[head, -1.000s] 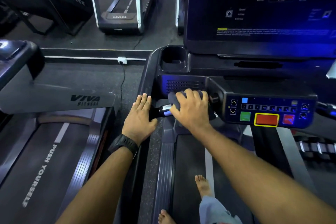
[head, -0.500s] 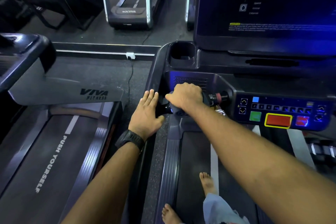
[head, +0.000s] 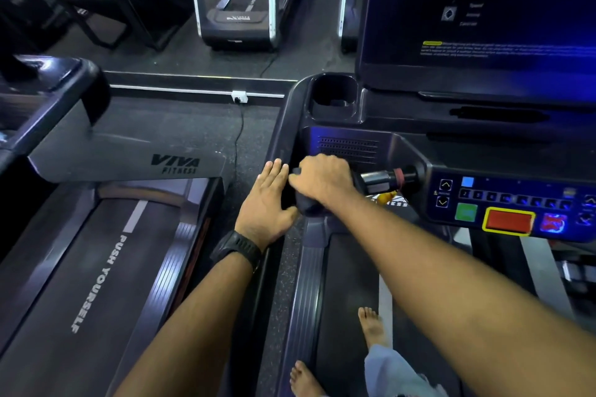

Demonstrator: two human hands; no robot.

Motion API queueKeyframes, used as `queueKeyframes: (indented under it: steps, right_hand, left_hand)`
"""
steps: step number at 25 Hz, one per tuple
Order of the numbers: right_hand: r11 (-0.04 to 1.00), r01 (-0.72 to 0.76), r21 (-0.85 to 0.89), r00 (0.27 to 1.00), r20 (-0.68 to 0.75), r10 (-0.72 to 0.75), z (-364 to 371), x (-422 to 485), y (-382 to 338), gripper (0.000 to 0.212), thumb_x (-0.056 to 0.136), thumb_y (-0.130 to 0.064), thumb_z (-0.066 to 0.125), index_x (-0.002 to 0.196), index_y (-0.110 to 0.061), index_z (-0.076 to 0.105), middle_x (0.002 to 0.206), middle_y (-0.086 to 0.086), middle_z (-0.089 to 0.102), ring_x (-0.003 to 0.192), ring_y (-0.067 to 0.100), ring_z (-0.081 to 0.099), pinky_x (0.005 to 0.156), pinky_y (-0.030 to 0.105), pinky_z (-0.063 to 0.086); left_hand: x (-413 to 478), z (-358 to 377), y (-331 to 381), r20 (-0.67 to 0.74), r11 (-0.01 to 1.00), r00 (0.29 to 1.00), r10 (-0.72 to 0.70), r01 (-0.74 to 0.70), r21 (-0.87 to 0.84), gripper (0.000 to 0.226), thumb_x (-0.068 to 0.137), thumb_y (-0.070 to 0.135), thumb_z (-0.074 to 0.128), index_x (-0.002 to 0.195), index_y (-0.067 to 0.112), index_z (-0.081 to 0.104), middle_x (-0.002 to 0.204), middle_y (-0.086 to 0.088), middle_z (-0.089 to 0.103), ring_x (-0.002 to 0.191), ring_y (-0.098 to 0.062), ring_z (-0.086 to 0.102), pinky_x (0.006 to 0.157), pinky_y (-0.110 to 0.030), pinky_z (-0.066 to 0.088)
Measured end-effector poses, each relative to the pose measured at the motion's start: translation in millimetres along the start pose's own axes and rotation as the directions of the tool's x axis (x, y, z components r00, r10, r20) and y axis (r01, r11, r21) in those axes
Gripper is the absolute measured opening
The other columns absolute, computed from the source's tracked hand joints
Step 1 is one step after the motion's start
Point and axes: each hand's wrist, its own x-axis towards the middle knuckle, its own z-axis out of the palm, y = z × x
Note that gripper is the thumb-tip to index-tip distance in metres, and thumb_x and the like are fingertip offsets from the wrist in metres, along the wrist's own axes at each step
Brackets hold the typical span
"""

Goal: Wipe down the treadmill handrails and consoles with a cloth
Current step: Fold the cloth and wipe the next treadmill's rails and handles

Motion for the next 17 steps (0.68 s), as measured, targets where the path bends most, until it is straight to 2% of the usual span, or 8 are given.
queueKeyframes:
  steps: [2, 5, 7, 9, 10, 13, 15, 17]
  right_hand:
    - [0.999, -0.024, -0.023, 0.999, 0.027, 0.025, -5, -3, 0, 0.04, 0.09, -0.051, 0.047, 0.105, -0.023, 0.071, 0.107, 0.006, 0.071, 0.101, 0.031, 0.065, 0.082, 0.04, 0.043]
    - [0.978, 0.027, -0.209, 0.981, -0.18, -0.065, 19, -47, -8, 0.036, 0.087, -0.052, 0.051, 0.102, -0.024, 0.068, 0.101, 0.003, 0.066, 0.096, 0.027, 0.061, 0.087, 0.046, 0.04]
    - [0.992, 0.068, -0.111, 0.993, -0.084, -0.077, 5, -24, 3, 0.043, 0.086, -0.054, 0.051, 0.107, -0.023, 0.069, 0.108, 0.004, 0.068, 0.103, 0.029, 0.063, 0.085, 0.043, 0.042]
    - [0.998, -0.055, 0.019, 0.993, 0.105, 0.053, -20, 4, 12, 0.05, 0.086, -0.056, 0.047, 0.113, -0.02, 0.07, 0.115, 0.008, 0.069, 0.11, 0.031, 0.063, 0.085, 0.04, 0.045]
    - [0.997, -0.071, 0.012, 0.993, 0.093, 0.069, -21, 4, 16, 0.049, 0.086, -0.055, 0.046, 0.111, -0.02, 0.07, 0.113, 0.008, 0.069, 0.108, 0.032, 0.063, 0.083, 0.04, 0.045]
    - [0.987, 0.061, -0.151, 0.983, -0.165, -0.086, 0, -37, 20, 0.042, 0.083, -0.052, 0.044, 0.097, -0.022, 0.07, 0.098, 0.003, 0.068, 0.093, 0.03, 0.064, 0.077, 0.041, 0.041]
    - [0.998, 0.047, -0.042, 0.996, -0.067, -0.049, -9, -28, 32, 0.042, 0.084, -0.054, 0.045, 0.1, -0.024, 0.069, 0.102, 0.003, 0.068, 0.097, 0.03, 0.065, 0.074, 0.039, 0.04]
    - [0.993, -0.106, 0.048, 0.993, 0.047, 0.104, -25, -15, 45, 0.043, 0.084, -0.055, 0.045, 0.104, -0.026, 0.069, 0.106, 0.004, 0.068, 0.101, 0.031, 0.064, 0.076, 0.039, 0.039]
  left_hand:
    - [-1, 1, 1, 0.006, 1.0, 1.0, -0.013, 0.013, -0.005, 0.086, 0.074, 0.031, 0.046, 0.155, 0.011, 0.024, 0.164, -0.002, 0.014, 0.152, -0.01, 0.002, 0.124, -0.031, 0.009]
    - [1, 4, -1, -0.011, 1.0, 1.0, -0.018, 0.018, 0.003, 0.077, 0.085, 0.026, 0.055, 0.155, 0.012, 0.025, 0.164, -0.002, 0.014, 0.151, -0.009, 0.002, 0.124, -0.027, 0.006]
    - [0, 2, -1, 0.013, 1.0, 1.0, -0.015, 0.015, 0.017, 0.082, 0.08, 0.028, 0.053, 0.155, 0.012, 0.024, 0.164, 0.0, 0.012, 0.152, -0.01, 0.001, 0.125, -0.033, 0.009]
    - [0, 2, -1, 0.036, 0.999, 0.999, -0.016, 0.014, 0.053, 0.085, 0.081, 0.026, 0.055, 0.156, 0.012, 0.02, 0.165, 0.001, 0.008, 0.152, -0.01, -0.002, 0.124, -0.035, 0.012]
    - [0, 2, -1, 0.034, 0.997, 0.999, -0.015, 0.013, 0.073, 0.085, 0.082, 0.022, 0.057, 0.157, 0.012, 0.019, 0.165, 0.0, 0.007, 0.152, -0.01, -0.002, 0.124, -0.035, 0.013]
    - [0, 3, -3, 0.015, 0.996, 1.0, -0.008, 0.007, 0.09, 0.085, 0.082, 0.018, 0.06, 0.156, 0.011, 0.02, 0.165, -0.002, 0.009, 0.152, -0.011, -0.001, 0.123, -0.036, 0.015]
    - [-1, 4, -2, 0.02, 0.994, 1.0, 0.001, -0.004, 0.108, 0.085, 0.083, 0.018, 0.061, 0.157, 0.011, 0.019, 0.165, -0.002, 0.008, 0.152, -0.012, -0.001, 0.123, -0.036, 0.016]
    - [-3, 6, -3, 0.024, 0.993, 1.0, 0.004, -0.007, 0.118, 0.086, 0.083, 0.019, 0.061, 0.157, 0.011, 0.019, 0.165, -0.003, 0.008, 0.152, -0.013, -0.001, 0.123, -0.037, 0.016]
